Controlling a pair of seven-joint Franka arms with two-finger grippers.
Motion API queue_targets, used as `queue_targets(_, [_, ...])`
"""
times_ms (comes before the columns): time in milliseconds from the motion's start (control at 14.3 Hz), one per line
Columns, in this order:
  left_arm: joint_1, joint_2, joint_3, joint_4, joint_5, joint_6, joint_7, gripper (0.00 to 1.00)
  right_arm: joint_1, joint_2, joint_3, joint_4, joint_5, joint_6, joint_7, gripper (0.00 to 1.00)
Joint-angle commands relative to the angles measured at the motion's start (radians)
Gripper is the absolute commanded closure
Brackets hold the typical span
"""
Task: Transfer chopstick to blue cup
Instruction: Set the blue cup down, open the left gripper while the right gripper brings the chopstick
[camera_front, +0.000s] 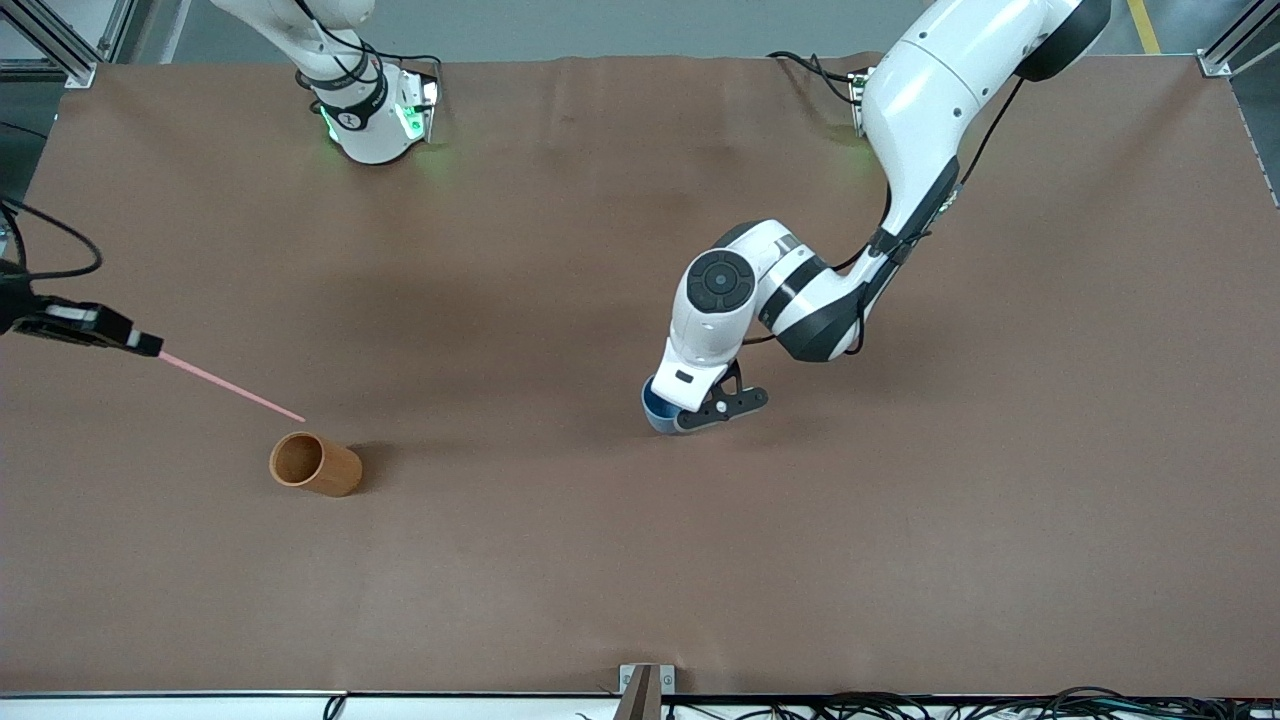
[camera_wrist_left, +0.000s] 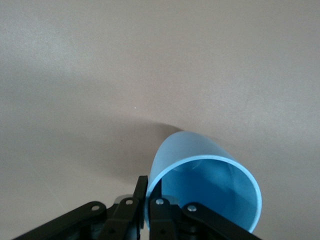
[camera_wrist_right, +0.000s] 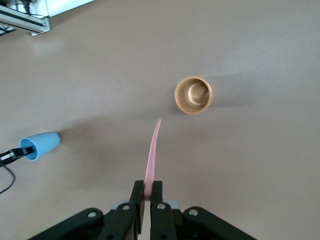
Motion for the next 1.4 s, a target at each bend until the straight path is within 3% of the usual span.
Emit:
queue_targets(0, [0.007, 0.012, -0.006, 0.01, 0.025, 0.001, 0.001, 0.93, 0.174, 0.006, -0.005, 0.049, -0.129, -0.001, 0.194, 0.98])
queue_targets(70, [0.011, 0.012, -0.006, 0.01, 0.025, 0.001, 0.003, 0.8, 0.226, 0.012, -0.005, 0.066, -0.159, 0.005, 0.269, 0.98])
queue_targets(140, [0.021, 0.018, -0.006, 0.01, 0.023, 0.003, 0.003, 0.51, 0.283, 0.017, -0.005, 0.098, -0.173, 0.006, 0.349, 0.99])
queue_targets(280, [0.025, 0.01, -0.006, 0.01, 0.023, -0.005, 0.001, 0.28, 0.374, 0.053, -0.006, 0.148, -0.175, 0.013, 0.477, 0.99])
queue_targets(420, [0.041, -0.016, -0.008, 0.01, 0.023, -0.023, 0.009, 0.15, 0.447, 0.098, -0.006, 0.204, -0.175, 0.016, 0.593, 0.99])
queue_targets(490, [0.05, -0.045, -0.009, 0.013, 0.023, -0.066, 0.019, 0.0, 0.478, 0.122, -0.005, 0.231, -0.175, 0.023, 0.632, 0.99])
queue_targets(839, [0.131, -0.255, 0.024, 0.025, -0.05, -0.222, 0.243, 0.0, 0.622, 0.233, -0.006, 0.311, -0.174, 0.111, 0.801, 1.0])
queue_targets(1329, [0.143, -0.523, 0.319, 0.025, -0.328, -0.415, 0.893, 0.0, 0.747, 0.357, -0.003, 0.353, -0.164, 0.247, 0.91, 0.99])
